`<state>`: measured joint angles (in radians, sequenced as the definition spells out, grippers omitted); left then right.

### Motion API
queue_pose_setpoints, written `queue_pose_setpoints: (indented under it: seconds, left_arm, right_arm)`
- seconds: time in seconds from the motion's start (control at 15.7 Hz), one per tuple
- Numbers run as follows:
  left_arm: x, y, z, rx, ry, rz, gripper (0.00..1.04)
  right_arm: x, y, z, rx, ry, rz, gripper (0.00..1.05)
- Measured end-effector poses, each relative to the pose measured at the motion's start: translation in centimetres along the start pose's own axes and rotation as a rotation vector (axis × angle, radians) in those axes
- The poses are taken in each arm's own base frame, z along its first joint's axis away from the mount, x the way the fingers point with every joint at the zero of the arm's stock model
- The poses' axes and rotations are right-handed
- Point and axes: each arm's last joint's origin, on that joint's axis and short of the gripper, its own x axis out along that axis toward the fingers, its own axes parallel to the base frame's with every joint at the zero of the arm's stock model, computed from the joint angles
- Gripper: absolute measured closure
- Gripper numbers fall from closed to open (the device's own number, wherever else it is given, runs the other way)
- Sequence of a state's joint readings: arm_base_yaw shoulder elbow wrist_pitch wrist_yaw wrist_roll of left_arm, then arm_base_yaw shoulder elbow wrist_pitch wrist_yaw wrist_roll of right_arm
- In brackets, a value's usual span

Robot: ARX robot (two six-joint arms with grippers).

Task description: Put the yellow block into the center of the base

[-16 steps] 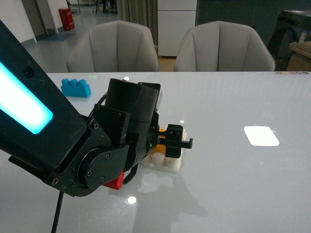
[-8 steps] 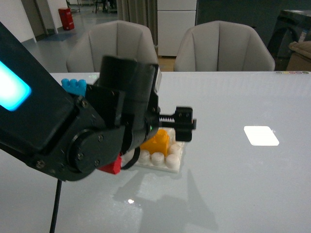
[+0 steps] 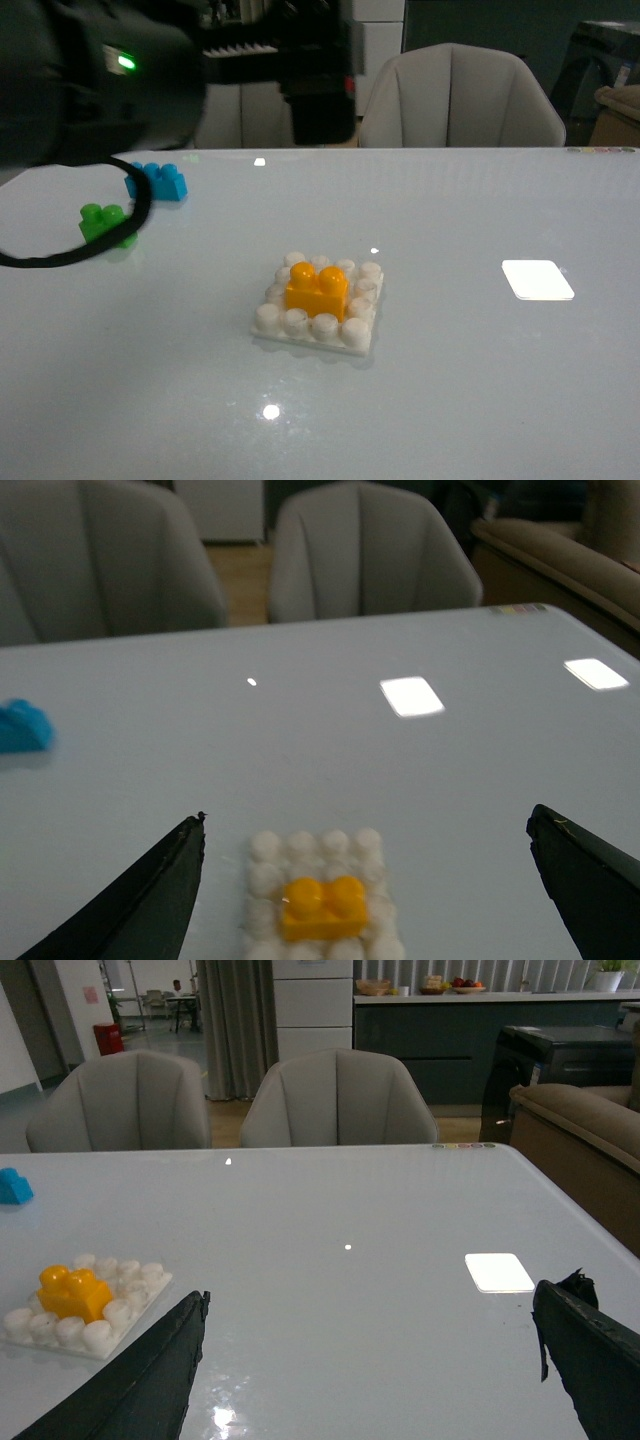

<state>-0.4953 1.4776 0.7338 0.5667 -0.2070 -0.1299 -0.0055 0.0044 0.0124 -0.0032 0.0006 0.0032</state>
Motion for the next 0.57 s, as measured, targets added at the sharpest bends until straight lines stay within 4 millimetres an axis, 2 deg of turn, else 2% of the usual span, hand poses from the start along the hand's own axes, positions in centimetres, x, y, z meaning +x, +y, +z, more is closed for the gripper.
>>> queue_pose_setpoints:
  seconds: [0.06,0.13,0.26,0.32,0.38,0.51,0.57]
  left_arm:
    - [-2.5,1.3,0.7,0.014,-0.151,0.145,0.21]
    - [-5.9,3.9,0.0,0.038,-0.153,0.253,0.35]
    - [-10.3,7.1,-2.0,0.057,-0.091,0.302,0.55]
    - [-13.2,8.5,-2.4,0.053,-0.096,0.29,0.71]
    - [-14.7,9.0,-2.2,0.049,-0.154,0.285,0.82]
    - [-16.1,9.1,-2.4,0.05,-0.226,0.276,1.04]
    - [-16.2,9.5,-3.3,0.056,-0.198,0.254,1.03]
  right_arm:
    - [0.0,0.0,0.0,0.0,0.0,0.0,0.06]
    - [0.0,0.0,0.0,0.0,0.0,0.0,0.06]
    - [0.0,0.0,0.0,0.0,0.0,0.0,0.06]
    - [0.0,0.0,0.0,0.0,0.0,0.0,0.06]
    - [0.0,0.0,0.0,0.0,0.0,0.0,0.06]
    - [0.0,0.0,0.0,0.0,0.0,0.0,0.06]
    - [0.0,0.0,0.0,0.0,0.0,0.0,0.06]
